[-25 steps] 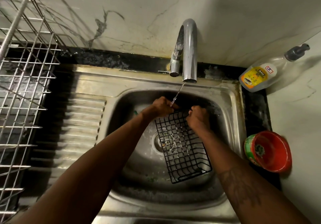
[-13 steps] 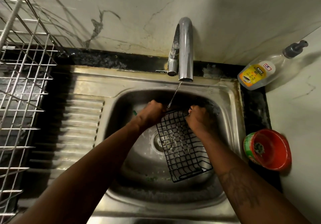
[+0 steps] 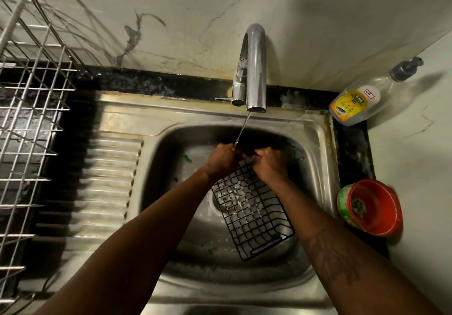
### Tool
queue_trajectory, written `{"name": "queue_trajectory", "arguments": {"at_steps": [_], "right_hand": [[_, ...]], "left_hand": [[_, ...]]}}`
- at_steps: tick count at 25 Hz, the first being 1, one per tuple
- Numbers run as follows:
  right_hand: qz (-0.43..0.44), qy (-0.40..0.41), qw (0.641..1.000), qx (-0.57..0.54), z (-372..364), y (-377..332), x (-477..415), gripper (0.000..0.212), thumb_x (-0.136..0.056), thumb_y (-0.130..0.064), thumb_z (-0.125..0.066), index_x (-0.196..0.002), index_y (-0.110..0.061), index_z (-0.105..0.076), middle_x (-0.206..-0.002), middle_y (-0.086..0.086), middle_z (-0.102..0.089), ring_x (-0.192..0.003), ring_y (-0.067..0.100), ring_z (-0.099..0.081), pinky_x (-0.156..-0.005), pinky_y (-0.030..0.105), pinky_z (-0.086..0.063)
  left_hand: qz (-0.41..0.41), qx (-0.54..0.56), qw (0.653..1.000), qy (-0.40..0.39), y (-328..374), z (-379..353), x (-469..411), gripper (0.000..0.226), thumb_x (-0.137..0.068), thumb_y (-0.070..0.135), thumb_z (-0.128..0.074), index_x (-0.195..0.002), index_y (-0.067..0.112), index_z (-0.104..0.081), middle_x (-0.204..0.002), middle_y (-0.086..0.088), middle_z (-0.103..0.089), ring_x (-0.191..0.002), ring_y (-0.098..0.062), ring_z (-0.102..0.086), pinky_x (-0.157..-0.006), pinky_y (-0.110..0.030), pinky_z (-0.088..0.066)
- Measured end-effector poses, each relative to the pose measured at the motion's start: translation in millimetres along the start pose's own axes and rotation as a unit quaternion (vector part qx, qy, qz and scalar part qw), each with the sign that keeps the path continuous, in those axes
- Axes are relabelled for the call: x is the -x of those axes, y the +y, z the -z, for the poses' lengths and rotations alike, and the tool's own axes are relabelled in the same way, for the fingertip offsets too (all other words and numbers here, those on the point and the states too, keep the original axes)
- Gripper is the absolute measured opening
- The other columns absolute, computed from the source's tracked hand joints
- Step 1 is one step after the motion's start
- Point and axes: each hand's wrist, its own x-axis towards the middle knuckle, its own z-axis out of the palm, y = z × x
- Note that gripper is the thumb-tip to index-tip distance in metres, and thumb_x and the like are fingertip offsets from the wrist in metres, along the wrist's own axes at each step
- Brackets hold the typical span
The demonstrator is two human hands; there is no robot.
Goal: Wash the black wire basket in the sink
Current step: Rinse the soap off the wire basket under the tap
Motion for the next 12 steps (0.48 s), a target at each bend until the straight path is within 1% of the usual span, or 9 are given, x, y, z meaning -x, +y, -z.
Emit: {"name": "queue_trajectory", "arguments": {"at_steps": [2, 4, 5, 6, 8, 9, 10, 11, 12], "right_hand": [[0.013, -0.007, 0.999, -0.051, 0, -13, 0, 0.023, -0.093, -0.025, -0.072, -0.116, -0.022, -0.074, -0.107, 0.003, -0.074, -0.096, 0.015, -0.065, -0.068, 0.017, -0.043], [0.035, -0.013, 0.996, -0.078, -1, -25, -1, 0.024, -0.091, -0.024, -0.074, -0.115, -0.021, -0.075, -0.106, 0.001, -0.075, -0.093, 0.009, -0.063, -0.059, 0.011, -0.036], [0.049, -0.012, 0.995, -0.089, -1, -30, 0, 0.024, -0.091, -0.021, -0.074, -0.116, -0.021, -0.074, -0.107, 0.001, -0.075, -0.096, 0.01, -0.064, -0.06, 0.009, -0.036], [0.06, -0.008, 0.993, -0.099, 0, -34, 3, 0.026, -0.093, -0.017, -0.071, -0.118, -0.021, -0.073, -0.11, -0.001, -0.073, -0.1, 0.01, -0.063, -0.065, 0.007, -0.038], [0.089, 0.029, 0.987, -0.132, -2, -39, 13, 0.032, -0.096, -0.007, -0.065, -0.125, -0.019, -0.07, -0.117, -0.005, -0.068, -0.103, 0.004, -0.056, -0.074, 0.0, -0.039], [0.107, 0.063, 0.979, -0.164, -6, -38, 17, 0.034, -0.096, -0.003, -0.063, -0.126, -0.018, -0.069, -0.118, -0.004, -0.068, -0.102, 0.002, -0.057, -0.078, 0.002, -0.045], [0.132, 0.093, 0.967, -0.199, -10, -37, 21, 0.034, -0.096, -0.002, -0.062, -0.125, -0.017, -0.069, -0.118, -0.001, -0.07, -0.102, 0.001, -0.061, -0.081, 0.009, -0.052], [0.151, 0.114, 0.957, -0.22, -16, -34, 24, 0.032, -0.095, -0.002, -0.063, -0.122, -0.017, -0.07, -0.115, -0.001, -0.072, -0.1, 0.002, -0.065, -0.082, 0.014, -0.056], [0.16, 0.115, 0.952, -0.233, -20, -31, 26, 0.029, -0.095, -0.003, -0.064, -0.119, -0.017, -0.071, -0.11, -0.003, -0.073, -0.097, 0.003, -0.066, -0.079, 0.015, -0.056]], "left_hand": [[0.029, 0.013, 1.0, 0.001, -14, 1, 7, 0.02, -0.102, 0.022, -0.06, -0.106, 0.01, -0.076, -0.09, -0.009, -0.075, -0.081, -0.024, -0.071, -0.062, -0.022, -0.042], [0.12, 0.111, 0.985, 0.063, -28, 1, 20, 0.023, -0.101, 0.03, -0.065, -0.088, 0.013, -0.075, -0.069, 0.004, -0.065, -0.061, -0.008, -0.059, -0.051, -0.011, -0.037], [0.167, 0.173, 0.965, 0.106, -35, -1, 26, 0.028, -0.099, 0.034, -0.067, -0.077, 0.018, -0.07, -0.061, 0.008, -0.058, -0.053, -0.003, -0.051, -0.047, -0.01, -0.035], [0.199, 0.234, 0.942, 0.138, -39, -2, 30, 0.034, -0.098, 0.037, -0.068, -0.07, 0.018, -0.065, -0.055, 0.01, -0.053, -0.048, -0.003, -0.046, -0.046, -0.011, -0.034], [0.212, 0.335, 0.9, 0.179, -41, -6, 38, 0.042, -0.098, 0.042, -0.066, -0.073, 0.009, -0.068, -0.053, 0.008, -0.051, -0.047, -0.008, -0.044, -0.048, -0.022, -0.036], [0.216, 0.376, 0.88, 0.191, -39, -6, 40, 0.042, -0.099, 0.041, -0.065, -0.077, 0.005, -0.07, -0.054, 0.006, -0.05, -0.048, -0.008, -0.043, -0.048, -0.024, -0.034], [0.228, 0.404, 0.863, 0.2, -37, -4, 40, 0.041, -0.1, 0.038, -0.064, -0.08, 0.004, -0.071, -0.055, 0.004, -0.05, -0.048, -0.006, -0.043, -0.048, -0.024, -0.034], [0.249, 0.408, 0.853, 0.21, -36, -3, 39, 0.04, -0.101, 0.037, -0.063, -0.081, 0.003, -0.072, -0.056, 0.003, -0.05, -0.047, -0.003, -0.042, -0.049, -0.024, -0.035], [0.266, 0.4, 0.849, 0.219, -34, -3, 39, 0.04, -0.101, 0.037, -0.062, -0.081, 0.004, -0.073, -0.058, 0.001, -0.05, -0.046, -0.001, -0.04, -0.049, -0.025, -0.036]]}}
